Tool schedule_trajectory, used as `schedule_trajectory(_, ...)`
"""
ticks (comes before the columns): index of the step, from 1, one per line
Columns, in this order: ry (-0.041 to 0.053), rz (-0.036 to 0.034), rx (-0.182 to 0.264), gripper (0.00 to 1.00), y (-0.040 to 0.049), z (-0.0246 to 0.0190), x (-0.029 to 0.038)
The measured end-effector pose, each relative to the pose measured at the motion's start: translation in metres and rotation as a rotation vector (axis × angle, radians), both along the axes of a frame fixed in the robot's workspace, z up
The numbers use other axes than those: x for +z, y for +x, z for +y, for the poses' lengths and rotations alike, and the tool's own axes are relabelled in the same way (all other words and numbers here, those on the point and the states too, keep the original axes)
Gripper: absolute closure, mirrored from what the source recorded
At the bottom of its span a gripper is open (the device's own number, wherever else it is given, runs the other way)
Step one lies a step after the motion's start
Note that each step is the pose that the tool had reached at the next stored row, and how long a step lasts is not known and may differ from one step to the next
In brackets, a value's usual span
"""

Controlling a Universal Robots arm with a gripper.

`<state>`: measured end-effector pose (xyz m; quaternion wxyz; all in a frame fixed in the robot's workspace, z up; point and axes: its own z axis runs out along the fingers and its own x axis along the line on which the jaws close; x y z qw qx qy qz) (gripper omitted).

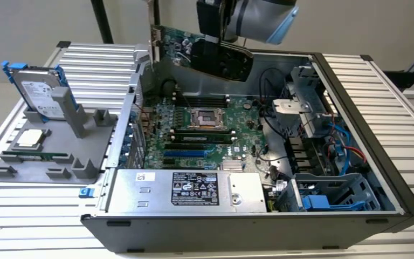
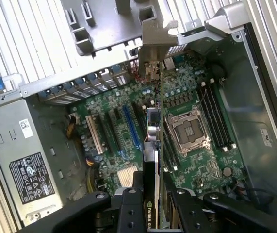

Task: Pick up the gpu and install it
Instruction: 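Insert the gpu into the slot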

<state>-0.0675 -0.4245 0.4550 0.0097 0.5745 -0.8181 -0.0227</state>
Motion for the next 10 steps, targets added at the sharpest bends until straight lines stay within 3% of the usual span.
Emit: schedule_trajectory(10, 0.0000, 0.0000, 0.081, 1.00, 0.0055, 0.0000, 0.0009)
